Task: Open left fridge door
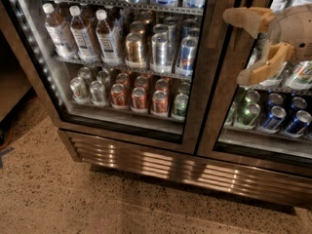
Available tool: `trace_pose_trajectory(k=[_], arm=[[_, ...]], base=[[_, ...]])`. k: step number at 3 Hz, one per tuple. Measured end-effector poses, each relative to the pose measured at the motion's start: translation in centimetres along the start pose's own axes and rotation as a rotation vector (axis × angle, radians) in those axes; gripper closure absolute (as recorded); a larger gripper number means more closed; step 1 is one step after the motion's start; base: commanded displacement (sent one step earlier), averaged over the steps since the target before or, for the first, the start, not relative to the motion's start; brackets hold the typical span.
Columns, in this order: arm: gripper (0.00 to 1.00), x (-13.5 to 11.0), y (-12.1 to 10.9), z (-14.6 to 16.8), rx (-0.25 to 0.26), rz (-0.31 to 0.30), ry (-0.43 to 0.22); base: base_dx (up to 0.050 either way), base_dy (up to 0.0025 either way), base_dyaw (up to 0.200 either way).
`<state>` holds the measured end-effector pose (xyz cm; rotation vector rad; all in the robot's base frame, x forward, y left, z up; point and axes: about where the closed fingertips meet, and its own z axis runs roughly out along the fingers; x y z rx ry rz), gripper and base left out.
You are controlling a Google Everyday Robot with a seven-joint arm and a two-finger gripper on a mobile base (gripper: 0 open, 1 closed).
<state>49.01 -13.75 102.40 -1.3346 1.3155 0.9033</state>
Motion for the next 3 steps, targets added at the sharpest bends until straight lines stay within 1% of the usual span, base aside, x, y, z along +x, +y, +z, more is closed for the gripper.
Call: trace_pose_trajectory(k=[2,3], arm=[[0.0,-0.03,-0.36,-0.16,0.103,0.002,0.012],[0.0,-0.07,-0.48,-0.3,0.136,0.006,0.0]], base=[[0.0,0.0,0.0],[0.0,0.0,0.0]])
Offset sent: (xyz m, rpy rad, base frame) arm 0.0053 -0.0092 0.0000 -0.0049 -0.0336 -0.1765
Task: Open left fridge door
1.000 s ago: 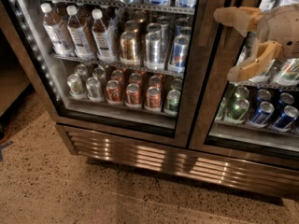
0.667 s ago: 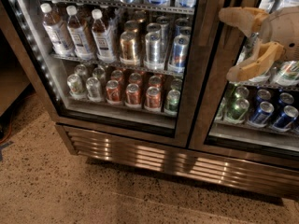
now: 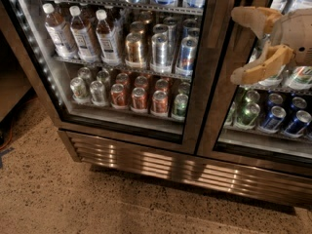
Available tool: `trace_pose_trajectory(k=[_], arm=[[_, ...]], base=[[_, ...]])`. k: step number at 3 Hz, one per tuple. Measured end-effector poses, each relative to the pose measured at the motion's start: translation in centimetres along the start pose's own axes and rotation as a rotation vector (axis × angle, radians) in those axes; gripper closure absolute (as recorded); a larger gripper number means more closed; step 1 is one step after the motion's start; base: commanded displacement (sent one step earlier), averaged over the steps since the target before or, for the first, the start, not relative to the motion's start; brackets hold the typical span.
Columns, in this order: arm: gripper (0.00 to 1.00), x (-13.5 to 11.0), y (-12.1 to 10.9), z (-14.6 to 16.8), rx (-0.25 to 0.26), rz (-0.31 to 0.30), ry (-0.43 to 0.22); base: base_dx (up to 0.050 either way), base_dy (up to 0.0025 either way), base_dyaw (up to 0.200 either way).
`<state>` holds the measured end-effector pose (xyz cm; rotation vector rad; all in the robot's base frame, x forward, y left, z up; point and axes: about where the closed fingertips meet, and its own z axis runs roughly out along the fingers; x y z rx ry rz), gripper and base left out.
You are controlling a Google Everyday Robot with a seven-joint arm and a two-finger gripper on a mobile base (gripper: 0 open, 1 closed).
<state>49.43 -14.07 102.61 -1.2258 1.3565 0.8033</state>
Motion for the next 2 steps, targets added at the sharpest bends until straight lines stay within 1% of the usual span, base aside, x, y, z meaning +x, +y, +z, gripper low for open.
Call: trace_pose_trajectory(k=[1,2], arm=[[0.0,-0.04,-0.09,-0.02,0.005,0.002,-0.002],[0.0,-0.04,-0.09,-0.02,0.005,0.002,-0.002]], base=[[0.0,0.0,0.2],[0.0,-0.00001,-0.2]])
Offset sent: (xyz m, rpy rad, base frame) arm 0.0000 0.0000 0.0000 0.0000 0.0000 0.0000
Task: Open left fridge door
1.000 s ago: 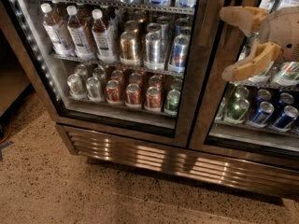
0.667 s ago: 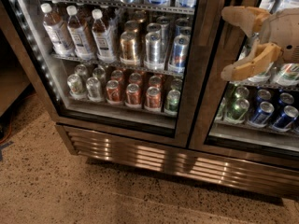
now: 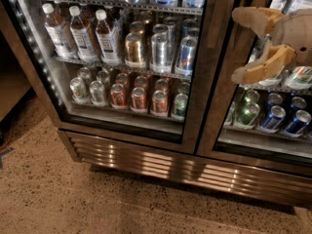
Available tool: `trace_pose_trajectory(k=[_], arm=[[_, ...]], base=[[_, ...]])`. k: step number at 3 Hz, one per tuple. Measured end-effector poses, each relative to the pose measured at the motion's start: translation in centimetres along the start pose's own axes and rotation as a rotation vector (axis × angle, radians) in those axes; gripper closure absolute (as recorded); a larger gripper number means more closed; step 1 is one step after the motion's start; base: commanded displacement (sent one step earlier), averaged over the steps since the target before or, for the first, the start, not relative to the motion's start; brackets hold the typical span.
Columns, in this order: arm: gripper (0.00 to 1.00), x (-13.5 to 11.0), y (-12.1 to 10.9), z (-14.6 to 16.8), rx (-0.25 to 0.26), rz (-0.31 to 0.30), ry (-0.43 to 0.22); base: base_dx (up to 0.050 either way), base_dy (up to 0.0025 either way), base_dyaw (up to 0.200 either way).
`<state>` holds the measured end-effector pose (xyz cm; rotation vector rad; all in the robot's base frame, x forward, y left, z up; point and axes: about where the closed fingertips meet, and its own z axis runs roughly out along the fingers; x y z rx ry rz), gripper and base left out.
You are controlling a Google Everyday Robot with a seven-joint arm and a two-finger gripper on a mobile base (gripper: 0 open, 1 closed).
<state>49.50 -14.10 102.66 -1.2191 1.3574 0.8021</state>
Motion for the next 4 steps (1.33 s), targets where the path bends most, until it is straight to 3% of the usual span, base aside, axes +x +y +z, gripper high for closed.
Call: trace_pose_trajectory(k=[1,3,4], arm=[[0.0,0.0,0.0,0.0,0.0,0.0,0.0],[0.0,-0.1,0.0,0.1,0.077,-0.013,0.013],[0.0,-1.0,-1.4,0.5,0.084,-0.008,0.02]], base=[[0.0,0.0,0.0],[0.0,0.0,0.0],[0.0,0.0,0.0]])
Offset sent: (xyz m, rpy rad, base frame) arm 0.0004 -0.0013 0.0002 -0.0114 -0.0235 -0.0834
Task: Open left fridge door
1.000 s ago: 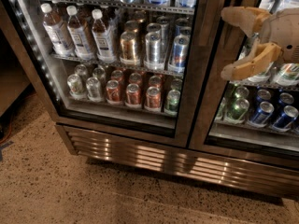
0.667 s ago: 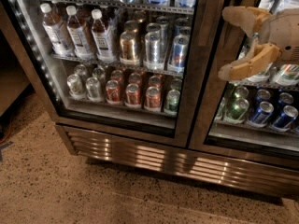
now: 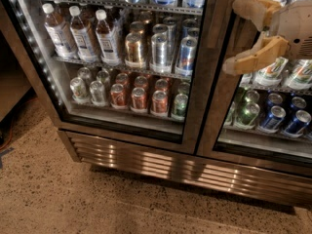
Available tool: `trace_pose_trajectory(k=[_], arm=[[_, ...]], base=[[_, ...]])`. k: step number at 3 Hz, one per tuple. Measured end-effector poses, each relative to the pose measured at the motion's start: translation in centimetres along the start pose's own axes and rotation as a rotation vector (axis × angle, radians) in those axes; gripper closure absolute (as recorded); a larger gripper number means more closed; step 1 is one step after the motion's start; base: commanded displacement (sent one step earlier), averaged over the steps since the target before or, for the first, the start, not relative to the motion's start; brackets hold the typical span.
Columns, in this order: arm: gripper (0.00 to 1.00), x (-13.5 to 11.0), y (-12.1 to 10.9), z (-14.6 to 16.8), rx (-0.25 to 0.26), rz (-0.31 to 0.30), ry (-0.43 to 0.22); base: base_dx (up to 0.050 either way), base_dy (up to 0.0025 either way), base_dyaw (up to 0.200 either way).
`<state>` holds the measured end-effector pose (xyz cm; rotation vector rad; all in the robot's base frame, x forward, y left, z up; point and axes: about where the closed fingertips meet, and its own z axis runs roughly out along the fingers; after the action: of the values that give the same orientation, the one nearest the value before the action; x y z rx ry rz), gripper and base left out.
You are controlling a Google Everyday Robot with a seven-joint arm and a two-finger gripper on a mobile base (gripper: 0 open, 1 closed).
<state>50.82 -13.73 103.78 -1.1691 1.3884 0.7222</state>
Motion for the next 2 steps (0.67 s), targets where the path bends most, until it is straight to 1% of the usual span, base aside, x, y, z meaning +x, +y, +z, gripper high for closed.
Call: trace_pose_trajectory(k=[1,2], arm=[[0.0,0.0,0.0,0.0,0.0,0.0,0.0],[0.0,0.0,0.0,0.0,0.0,0.0,0.0]], base=[[0.0,-0.00001,0.196],[0.0,0.0,0.0]])
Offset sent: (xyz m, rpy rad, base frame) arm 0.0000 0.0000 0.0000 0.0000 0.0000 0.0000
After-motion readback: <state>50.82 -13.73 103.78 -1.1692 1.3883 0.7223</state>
